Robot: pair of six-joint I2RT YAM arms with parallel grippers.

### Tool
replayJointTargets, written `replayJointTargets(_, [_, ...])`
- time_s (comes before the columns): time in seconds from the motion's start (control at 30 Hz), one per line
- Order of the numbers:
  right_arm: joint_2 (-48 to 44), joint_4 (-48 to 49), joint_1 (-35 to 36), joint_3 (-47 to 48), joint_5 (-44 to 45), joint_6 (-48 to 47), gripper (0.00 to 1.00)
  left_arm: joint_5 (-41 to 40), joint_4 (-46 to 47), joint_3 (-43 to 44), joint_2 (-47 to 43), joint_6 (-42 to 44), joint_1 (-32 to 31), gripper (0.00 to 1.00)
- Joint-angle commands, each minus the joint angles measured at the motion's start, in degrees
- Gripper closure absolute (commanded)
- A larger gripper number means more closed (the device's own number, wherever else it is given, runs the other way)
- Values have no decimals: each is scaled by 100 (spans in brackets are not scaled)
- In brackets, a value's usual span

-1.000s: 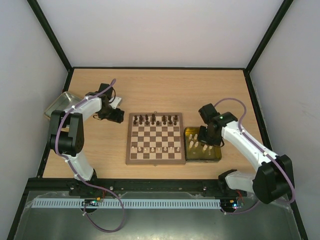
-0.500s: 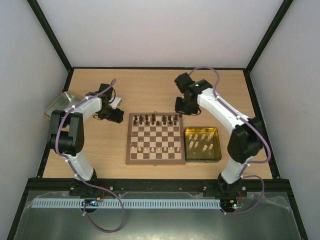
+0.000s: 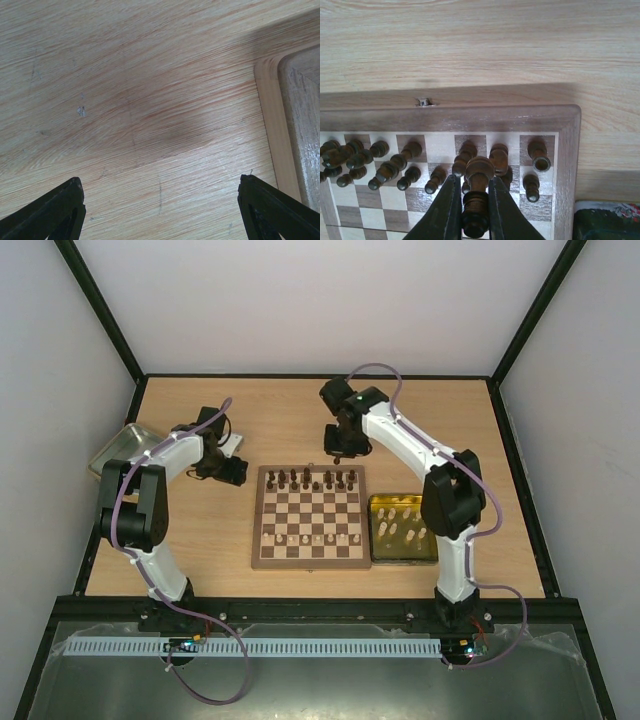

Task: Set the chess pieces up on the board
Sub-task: Place the chess piece on the chessboard.

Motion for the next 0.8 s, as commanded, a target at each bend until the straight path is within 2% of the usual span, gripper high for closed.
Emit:
replayJointTargets(0.0, [278,-267,116,521,88,-119,98,10,-51,35,97,29,8,16])
replayJointTargets(0.3, [878,-609,470,1366,258,-183,98,29,-64,47,97,32,17,16])
replayJointTargets(0.77, [1249,-642,592,1322,155,-209,98,55,-65,37,75,29,34,16])
